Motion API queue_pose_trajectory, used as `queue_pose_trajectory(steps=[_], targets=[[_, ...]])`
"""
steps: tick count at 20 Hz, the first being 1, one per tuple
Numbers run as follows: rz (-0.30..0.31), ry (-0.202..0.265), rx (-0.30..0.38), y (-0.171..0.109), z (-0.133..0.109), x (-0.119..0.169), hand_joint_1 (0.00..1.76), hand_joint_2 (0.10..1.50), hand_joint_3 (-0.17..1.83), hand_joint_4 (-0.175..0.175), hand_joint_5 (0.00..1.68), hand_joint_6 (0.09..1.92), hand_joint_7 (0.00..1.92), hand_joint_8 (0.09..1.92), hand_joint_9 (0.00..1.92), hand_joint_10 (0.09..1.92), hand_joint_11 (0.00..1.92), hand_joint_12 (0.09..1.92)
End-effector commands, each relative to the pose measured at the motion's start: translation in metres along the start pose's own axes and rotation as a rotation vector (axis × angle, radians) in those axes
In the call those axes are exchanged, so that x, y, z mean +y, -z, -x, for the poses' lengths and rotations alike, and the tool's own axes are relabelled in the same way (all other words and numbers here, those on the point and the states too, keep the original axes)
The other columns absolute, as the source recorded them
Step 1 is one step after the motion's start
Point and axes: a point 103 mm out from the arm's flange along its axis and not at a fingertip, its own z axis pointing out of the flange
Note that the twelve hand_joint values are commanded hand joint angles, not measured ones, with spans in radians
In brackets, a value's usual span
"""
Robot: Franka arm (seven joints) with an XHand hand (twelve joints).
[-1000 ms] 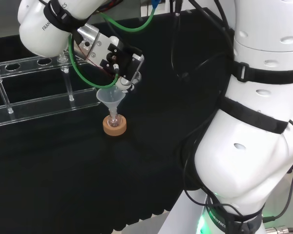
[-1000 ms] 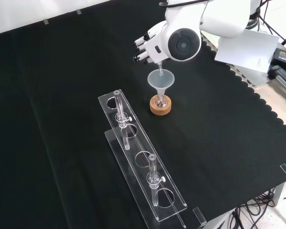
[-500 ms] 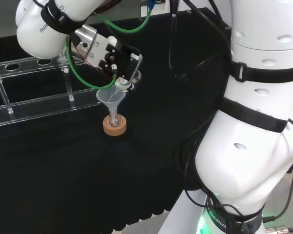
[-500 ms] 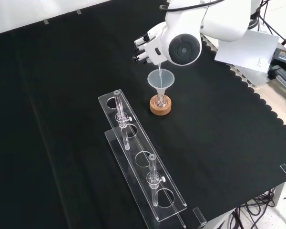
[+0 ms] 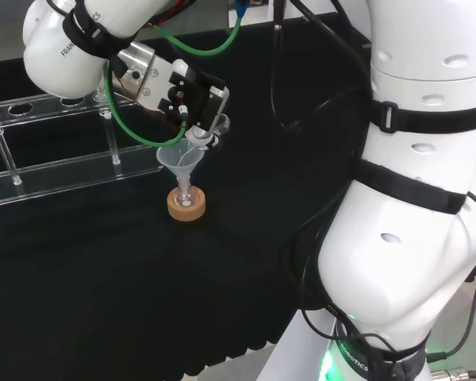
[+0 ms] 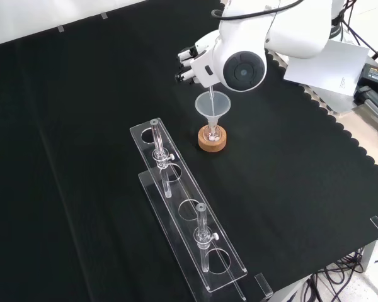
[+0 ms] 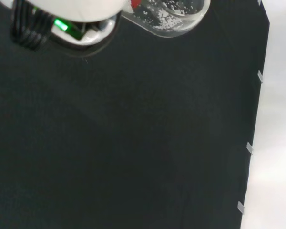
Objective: Pour all the NaCl from the weighing funnel into the round-bottom flask.
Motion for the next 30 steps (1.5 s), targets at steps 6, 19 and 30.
queue_pose_trajectory(steps=[6,19,30], targets=[[-0.025,-0.007,-0.04,0.003,-0.001,-0.001,1.13,0.65,0.65,0.175,1.28,0.65,0.4,0.71,0.85,0.39,0.85,1.01],[-0.034,-0.014,-0.081,0.013,-0.006,-0.004,1.13,0.65,0.65,0.175,1.28,0.66,0.39,0.71,0.84,0.39,0.85,1.01],[-0.041,-0.021,-0.12,0.018,-0.01,-0.006,1.13,0.65,0.66,0.175,1.28,0.66,0.39,0.71,0.84,0.38,0.85,1.0]])
